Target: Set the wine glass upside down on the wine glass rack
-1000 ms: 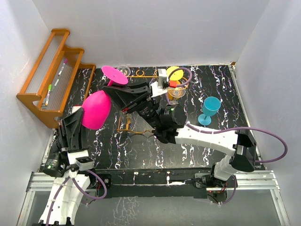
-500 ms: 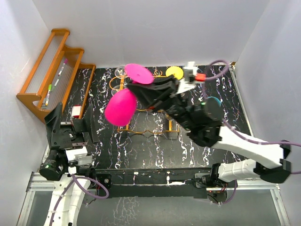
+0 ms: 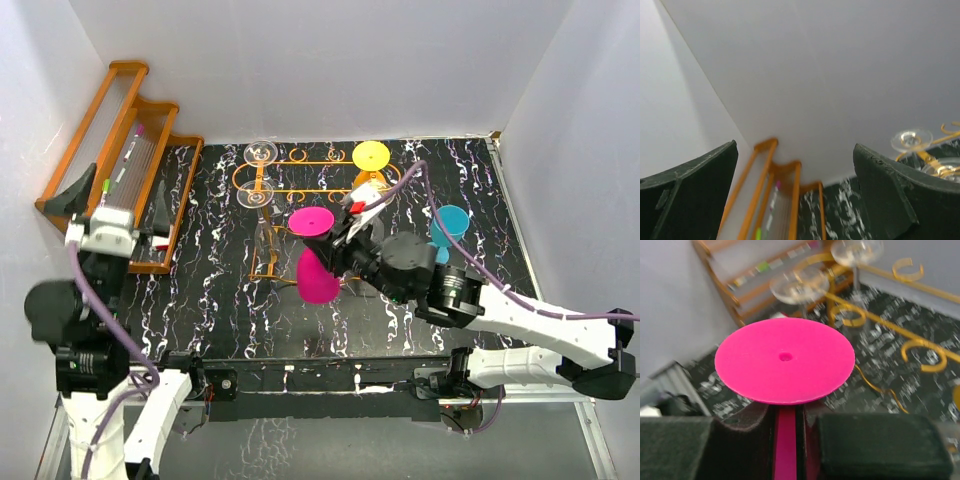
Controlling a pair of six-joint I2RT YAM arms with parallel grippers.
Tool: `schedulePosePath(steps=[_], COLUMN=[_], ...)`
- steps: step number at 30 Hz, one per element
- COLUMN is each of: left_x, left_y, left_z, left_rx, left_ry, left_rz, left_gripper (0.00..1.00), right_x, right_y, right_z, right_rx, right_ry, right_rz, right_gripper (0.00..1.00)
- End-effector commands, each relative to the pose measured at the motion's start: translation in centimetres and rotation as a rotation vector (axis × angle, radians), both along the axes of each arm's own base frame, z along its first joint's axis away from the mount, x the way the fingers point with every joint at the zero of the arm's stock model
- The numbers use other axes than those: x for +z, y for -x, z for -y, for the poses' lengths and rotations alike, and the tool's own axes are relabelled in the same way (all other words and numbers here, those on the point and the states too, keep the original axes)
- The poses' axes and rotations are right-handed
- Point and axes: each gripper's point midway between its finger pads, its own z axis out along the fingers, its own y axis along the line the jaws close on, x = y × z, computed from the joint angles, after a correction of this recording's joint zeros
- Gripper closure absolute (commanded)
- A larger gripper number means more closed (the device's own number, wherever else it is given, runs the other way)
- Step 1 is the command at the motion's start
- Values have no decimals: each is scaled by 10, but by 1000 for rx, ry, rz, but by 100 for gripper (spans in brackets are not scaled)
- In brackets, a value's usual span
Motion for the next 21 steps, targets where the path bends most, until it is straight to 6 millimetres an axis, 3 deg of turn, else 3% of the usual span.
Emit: schedulePosePath(steps=[1,5,13,21], left_x=[-116,-135,-156,-156], left_y=[-54,-60,-52,-48], left_z=[-31,-45,-36,-43], left_rx=[183,268,202,219], left_ry=[80,67,93,153], left_rz=[-587,-713,-775,-752], left_gripper=[3,3,3,3], right_x=[-8,-21,-29,-40], right_y=[-23,-34,-43,-60], right_z=[29,43,49,52], right_rx=[-195,-297,-358,-396], right_ry=[26,76,114,125], right_rz=[6,7,4,-30], right_gripper=[92,92,92,92])
